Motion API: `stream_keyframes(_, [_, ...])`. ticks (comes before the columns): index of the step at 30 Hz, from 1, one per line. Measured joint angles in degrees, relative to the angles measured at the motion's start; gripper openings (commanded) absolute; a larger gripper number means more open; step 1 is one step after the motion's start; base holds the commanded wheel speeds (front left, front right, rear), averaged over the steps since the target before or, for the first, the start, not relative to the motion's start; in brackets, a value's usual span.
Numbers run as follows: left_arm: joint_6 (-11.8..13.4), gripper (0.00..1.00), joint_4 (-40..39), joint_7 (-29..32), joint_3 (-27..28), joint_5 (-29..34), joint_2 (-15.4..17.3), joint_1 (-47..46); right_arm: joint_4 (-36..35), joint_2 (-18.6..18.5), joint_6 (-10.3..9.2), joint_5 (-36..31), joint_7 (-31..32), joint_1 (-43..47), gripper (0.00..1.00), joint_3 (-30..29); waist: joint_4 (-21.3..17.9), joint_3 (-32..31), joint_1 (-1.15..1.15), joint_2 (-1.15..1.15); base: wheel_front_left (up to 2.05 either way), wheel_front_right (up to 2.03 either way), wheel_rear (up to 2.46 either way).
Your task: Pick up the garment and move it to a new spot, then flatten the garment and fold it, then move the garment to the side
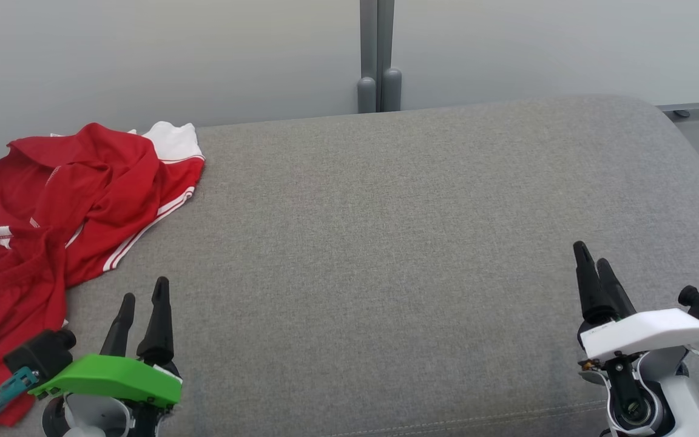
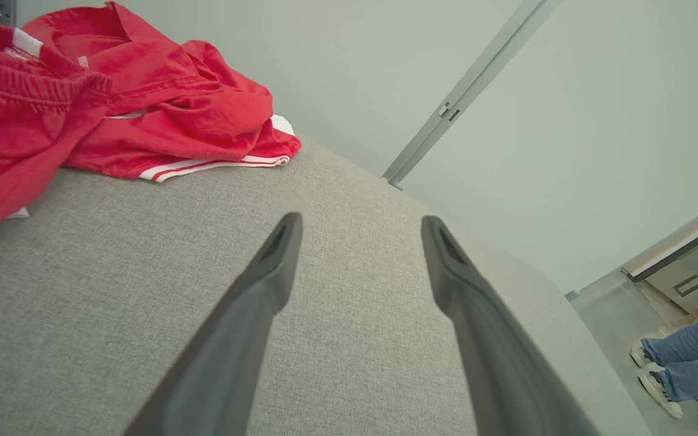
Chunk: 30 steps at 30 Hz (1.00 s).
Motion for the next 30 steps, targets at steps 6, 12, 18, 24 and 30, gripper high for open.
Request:
stream_keyframes(6, [0.68,1.00,-0.49,-0.74,-0.94,5.45,0.11,0.10,-0.53,-0.36,-0.86,-5.36,-0.77,0.01,1.00,1.75,-0.02,-0.06,0.00,0.00,0.00,0.00,0.00])
stream_keyframes(12, [2.01,1.00,-1.31,-2.41,-1.96,11.89,-0.14,0.89,-1.14,-0.35,-1.69,-11.26,-2.44,0.06,1.00,3.53,-0.07,-0.08,0.00,0.00,0.00,0.00,0.00])
stream_keyframes(18, [2.60,1.00,-1.90,-3.57,-2.33,17.24,-0.32,1.05,-1.57,-0.35,-2.48,-16.40,-3.63,0.09,1.00,4.77,-0.11,-0.07,0.00,0.00,0.00,0.00,0.00])
stream_keyframes(24, [3.56,1.00,-1.91,-4.76,-3.19,22.06,-0.38,2.19,-2.18,-0.37,-3.45,-21.16,-4.76,0.10,1.00,6.19,-0.10,-0.10,0.00,0.00,0.00,0.00,0.00])
stream_keyframes(30, [4.28,1.00,-1.91,-5.80,-3.81,26.47,-0.43,2.59,-2.48,-0.46,-4.01,-26.29,-5.97,0.10,1.00,7.60,-0.09,-0.14,0.00,0.00,0.00,0.00,0.00])
